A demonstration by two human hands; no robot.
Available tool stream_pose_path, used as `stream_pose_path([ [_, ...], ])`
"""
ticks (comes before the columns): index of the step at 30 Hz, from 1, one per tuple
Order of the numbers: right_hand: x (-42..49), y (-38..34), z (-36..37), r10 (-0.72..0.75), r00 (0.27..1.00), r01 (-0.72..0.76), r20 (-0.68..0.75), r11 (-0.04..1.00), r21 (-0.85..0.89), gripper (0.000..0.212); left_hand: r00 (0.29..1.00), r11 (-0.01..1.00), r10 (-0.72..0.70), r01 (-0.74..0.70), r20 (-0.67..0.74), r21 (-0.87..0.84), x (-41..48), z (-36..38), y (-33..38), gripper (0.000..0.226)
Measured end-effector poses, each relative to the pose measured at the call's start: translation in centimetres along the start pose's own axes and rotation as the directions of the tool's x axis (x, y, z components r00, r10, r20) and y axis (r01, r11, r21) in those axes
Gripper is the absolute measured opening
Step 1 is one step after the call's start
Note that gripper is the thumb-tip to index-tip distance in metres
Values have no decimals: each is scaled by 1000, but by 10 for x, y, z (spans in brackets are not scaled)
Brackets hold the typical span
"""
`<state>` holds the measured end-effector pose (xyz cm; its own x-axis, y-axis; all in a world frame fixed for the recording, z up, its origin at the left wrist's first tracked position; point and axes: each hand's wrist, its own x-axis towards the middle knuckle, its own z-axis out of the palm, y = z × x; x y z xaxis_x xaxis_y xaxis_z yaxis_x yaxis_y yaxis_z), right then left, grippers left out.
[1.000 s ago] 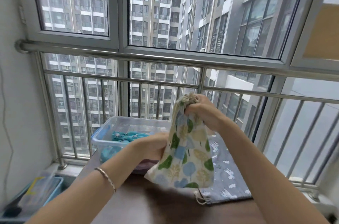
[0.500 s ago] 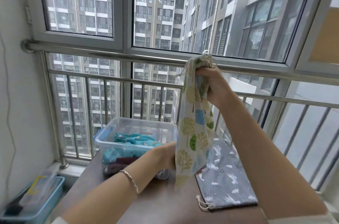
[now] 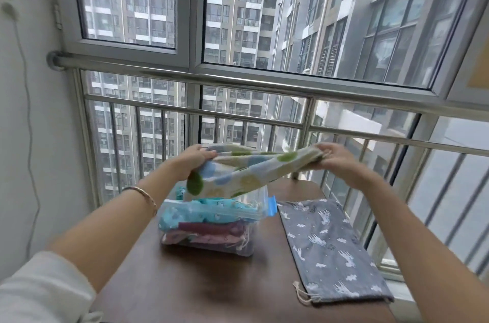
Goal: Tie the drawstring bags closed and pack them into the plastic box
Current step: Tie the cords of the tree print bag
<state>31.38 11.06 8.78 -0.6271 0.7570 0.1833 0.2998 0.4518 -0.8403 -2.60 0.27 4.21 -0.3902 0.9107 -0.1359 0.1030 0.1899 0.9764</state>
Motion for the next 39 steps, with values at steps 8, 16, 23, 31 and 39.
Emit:
stream_pose_path([
  [8, 57, 33, 111, -71, 997, 81, 39, 828, -555, 21, 928, 690, 189, 107, -321, 716, 26, -21, -25, 31],
  [16, 67, 9, 133, 123, 970, 79, 209, 654, -752, 45, 970, 279, 115, 177, -216, 944, 36, -3, -45, 40],
  [23, 60, -16, 191, 249, 934, 128, 256, 434, -892, 17, 973, 165, 49, -229, 224, 959, 38, 16, -51, 53],
  [31, 72, -26, 199, 535, 776, 103, 334, 416, -904, 44, 929, -175, -362, -146, 74, 974, 54, 11, -73, 68],
  [39, 86, 4, 207, 628, 697, -69, 347, 540, -839, 47, 932, -229, -362, -120, 30, 966, 66, 11, -88, 57],
])
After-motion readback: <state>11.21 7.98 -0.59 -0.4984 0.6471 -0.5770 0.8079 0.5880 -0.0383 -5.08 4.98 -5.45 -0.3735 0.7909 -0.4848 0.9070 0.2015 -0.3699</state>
